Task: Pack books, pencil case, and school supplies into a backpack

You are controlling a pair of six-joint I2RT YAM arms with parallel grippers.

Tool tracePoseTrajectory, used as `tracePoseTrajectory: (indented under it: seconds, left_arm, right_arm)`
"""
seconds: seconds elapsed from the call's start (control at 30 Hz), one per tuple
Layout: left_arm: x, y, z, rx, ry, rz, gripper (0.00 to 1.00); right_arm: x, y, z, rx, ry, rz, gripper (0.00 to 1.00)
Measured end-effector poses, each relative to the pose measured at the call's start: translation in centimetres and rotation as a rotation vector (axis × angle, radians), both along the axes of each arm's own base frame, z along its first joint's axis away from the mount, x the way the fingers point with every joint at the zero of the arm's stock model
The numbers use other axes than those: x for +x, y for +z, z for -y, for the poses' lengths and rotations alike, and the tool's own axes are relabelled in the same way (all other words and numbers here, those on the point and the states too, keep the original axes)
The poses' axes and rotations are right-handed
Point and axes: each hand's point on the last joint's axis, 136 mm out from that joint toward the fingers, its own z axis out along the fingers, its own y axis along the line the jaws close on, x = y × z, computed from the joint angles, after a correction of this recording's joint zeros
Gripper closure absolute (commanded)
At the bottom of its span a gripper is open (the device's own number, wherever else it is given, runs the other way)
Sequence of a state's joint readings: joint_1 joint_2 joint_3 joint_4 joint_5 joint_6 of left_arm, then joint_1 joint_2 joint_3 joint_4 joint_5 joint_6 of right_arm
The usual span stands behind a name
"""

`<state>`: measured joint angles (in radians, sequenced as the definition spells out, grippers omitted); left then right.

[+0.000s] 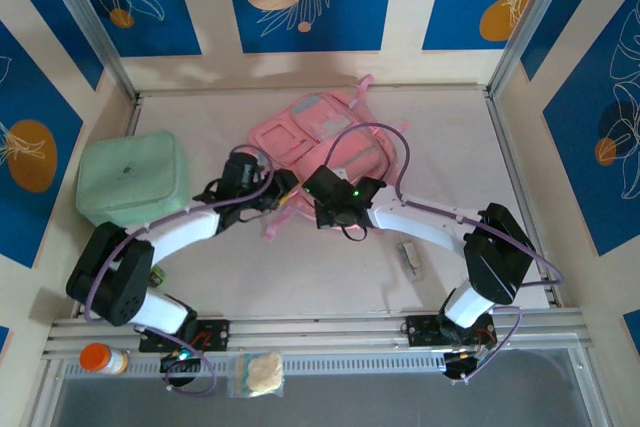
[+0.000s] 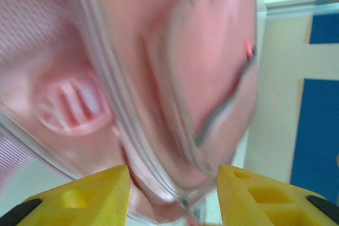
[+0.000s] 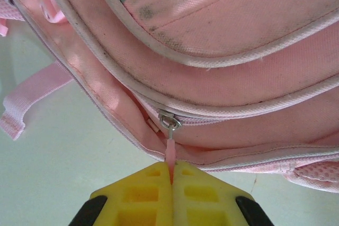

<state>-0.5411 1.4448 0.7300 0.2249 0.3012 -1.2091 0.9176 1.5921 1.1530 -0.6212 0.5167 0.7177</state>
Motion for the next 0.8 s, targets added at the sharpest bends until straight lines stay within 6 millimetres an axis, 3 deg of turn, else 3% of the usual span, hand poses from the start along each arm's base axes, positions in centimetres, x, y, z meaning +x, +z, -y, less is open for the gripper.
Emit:
tracePoseTrajectory:
  seconds: [0.13,0.2,0.37,0.6,0.8]
  left_arm:
    - [-1.9,-0.5,3.6,-0.045,0.001,-0.028,0.55]
    - [-2.1,-1.1,4.4,-0.067,0.029,-0.045,0.57]
    - [-1.8,-3.4,4.1,-0.048,0.134,-0.094,0.63]
    - [-0.5,-3.6,3.8,-0.037,0.221,-0.089,0.68]
    - [0.1,-4.3,4.3,-0.002,0.247,-0.107,0.8]
  right_arm:
    - [0.0,-0.1,0.0,0.004,0.0,0.001,1.0]
    - [0.0,-0.1,0.0,0.005,0.0,0.001,1.0]
    - [0.0,-0.1,0.0,0.015,0.0,0.01,1.0]
    - [0.0,-0.3,-0.1,0.022,0.0,0.015,1.0]
    - [0.1,-0.3,-0.1,0.024,0.003,0.019,1.0]
